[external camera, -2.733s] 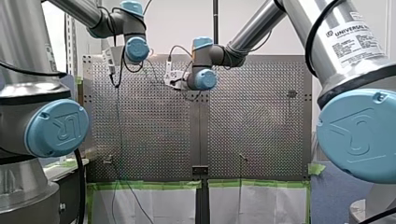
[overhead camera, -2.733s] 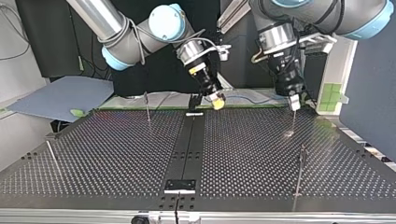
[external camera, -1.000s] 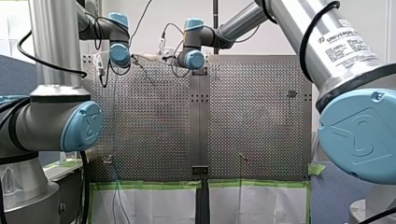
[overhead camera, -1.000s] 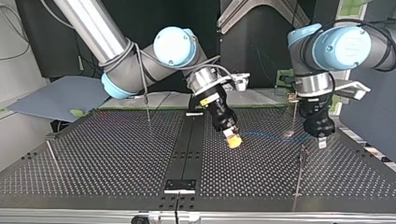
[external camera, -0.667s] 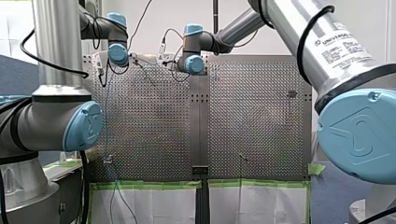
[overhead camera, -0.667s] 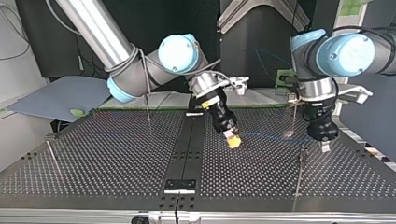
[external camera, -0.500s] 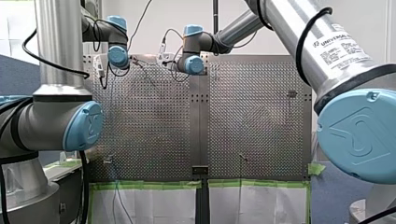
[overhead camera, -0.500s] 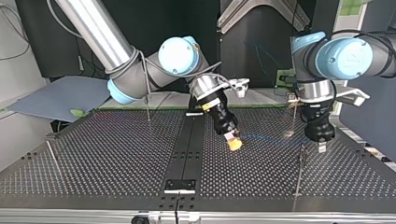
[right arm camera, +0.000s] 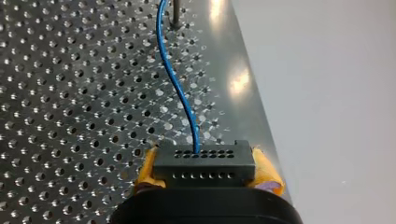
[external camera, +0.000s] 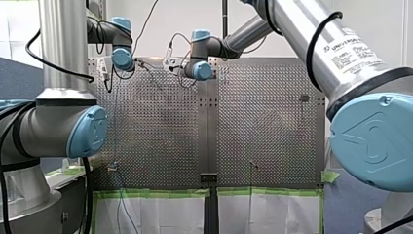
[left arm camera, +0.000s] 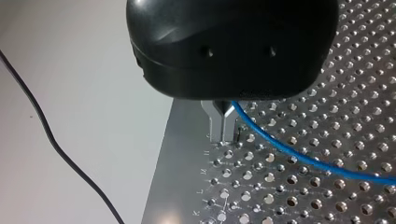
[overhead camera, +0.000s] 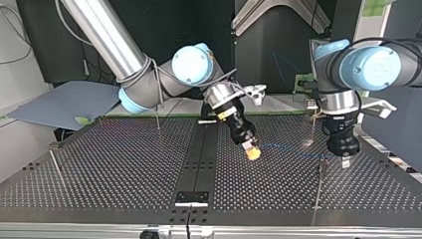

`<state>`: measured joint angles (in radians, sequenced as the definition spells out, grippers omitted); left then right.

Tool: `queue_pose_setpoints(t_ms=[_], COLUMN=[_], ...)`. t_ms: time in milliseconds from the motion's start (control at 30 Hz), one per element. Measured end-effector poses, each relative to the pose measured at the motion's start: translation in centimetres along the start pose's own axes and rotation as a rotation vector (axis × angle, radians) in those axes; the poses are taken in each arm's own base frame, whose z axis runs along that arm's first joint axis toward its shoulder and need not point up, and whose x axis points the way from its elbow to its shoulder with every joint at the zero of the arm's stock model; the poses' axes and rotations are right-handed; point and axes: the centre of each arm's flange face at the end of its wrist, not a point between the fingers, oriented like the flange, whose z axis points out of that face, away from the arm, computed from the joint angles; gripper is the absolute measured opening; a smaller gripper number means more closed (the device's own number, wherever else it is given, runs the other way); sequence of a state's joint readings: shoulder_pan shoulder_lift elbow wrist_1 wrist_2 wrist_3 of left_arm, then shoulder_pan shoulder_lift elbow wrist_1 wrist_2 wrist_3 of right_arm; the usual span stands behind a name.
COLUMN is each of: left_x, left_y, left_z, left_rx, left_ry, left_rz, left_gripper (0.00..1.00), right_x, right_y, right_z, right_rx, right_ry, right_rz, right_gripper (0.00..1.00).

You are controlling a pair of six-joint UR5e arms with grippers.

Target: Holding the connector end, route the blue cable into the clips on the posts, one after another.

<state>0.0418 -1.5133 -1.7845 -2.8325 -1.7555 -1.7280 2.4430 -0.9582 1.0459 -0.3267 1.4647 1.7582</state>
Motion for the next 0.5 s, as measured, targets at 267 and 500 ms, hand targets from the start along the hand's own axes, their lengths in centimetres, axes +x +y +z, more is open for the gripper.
queue_pose_setpoints(t_ms=[267, 500], left_x=[0.5, 1.1], left_y=[0.1, 0.3], left_z=[0.4, 1.3], left_rx=[-0.001, 0.004], left_ry=[0.008, 0.003], left_rz=[0.003, 0.001], left_gripper=[0.00, 0.00], right_x=[-0.8, -0.8], right_y=[0.8, 1.3], right_z=[0.2, 0.5], right_rx=[-0.007, -0.007], right_ry=[-0.008, -0.006], right_rz=[0.006, 0.004], right_gripper=[0.00, 0.00])
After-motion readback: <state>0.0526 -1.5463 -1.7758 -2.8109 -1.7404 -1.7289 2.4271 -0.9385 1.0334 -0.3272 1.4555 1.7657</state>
